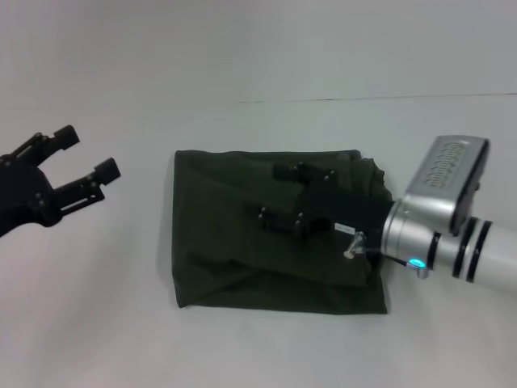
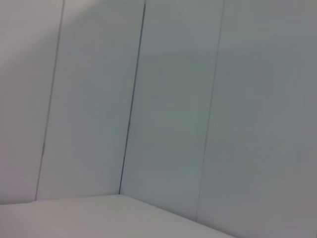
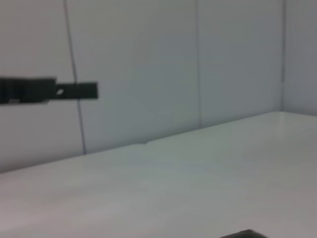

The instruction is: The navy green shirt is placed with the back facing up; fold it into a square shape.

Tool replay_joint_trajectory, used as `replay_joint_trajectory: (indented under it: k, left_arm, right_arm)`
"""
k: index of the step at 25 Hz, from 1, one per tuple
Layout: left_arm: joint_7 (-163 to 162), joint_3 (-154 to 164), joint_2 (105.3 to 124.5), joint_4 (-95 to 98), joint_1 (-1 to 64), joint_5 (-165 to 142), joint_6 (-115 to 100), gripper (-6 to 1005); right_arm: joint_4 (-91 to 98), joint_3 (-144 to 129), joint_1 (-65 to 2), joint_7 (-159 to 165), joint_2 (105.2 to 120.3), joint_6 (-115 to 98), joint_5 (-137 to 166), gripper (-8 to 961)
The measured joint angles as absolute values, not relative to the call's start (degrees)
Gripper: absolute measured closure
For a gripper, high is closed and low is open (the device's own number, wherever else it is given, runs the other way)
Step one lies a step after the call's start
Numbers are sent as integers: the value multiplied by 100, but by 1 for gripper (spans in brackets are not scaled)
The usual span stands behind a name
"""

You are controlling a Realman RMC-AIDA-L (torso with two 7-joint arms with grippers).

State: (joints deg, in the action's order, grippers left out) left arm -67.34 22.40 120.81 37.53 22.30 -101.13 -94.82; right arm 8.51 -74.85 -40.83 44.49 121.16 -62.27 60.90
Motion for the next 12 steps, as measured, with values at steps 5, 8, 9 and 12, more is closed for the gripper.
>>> replay_joint_trajectory:
  k: [5, 8, 9, 12]
  left_arm:
    - [-6874, 2139, 12045, 3753, 2234, -10085, -9491, 53]
    - [-6878, 2125, 12044, 3753, 2229, -10081, -9492, 53]
    - [-6879, 2123, 12043, 3753, 2226, -10080, -9492, 53]
    - [-6880, 2121, 12041, 3753, 2206, -10080, -9493, 53]
  right_arm:
    - [676, -7795, -4306, 4454, 12131, -5884, 6091, 155]
    - [660, -8048, -4360, 4488, 12155, -5522, 6091, 155]
    - [659, -8096, -4360, 4496, 12160, -5450, 6091, 156]
    - [657, -8154, -4324, 4529, 12160, -5360, 6091, 156]
